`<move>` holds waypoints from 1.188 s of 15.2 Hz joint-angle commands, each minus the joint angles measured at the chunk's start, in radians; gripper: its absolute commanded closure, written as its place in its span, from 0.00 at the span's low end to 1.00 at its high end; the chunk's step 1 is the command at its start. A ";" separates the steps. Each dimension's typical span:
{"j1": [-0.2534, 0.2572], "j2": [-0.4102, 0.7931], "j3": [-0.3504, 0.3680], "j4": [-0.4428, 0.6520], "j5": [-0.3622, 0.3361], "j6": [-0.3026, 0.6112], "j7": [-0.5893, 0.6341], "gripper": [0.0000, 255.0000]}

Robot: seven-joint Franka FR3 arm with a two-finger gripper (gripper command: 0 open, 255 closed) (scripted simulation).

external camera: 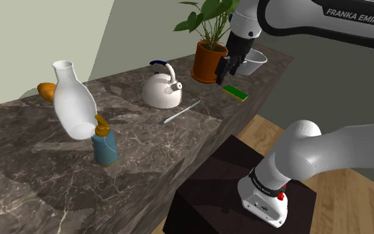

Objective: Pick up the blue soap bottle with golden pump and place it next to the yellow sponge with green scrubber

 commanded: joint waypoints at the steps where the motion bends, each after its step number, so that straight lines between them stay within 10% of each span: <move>1: 0.000 0.000 0.000 0.000 0.000 0.000 0.000 0.00; 18: 0.082 0.346 0.329 0.246 0.149 0.115 0.377 0.00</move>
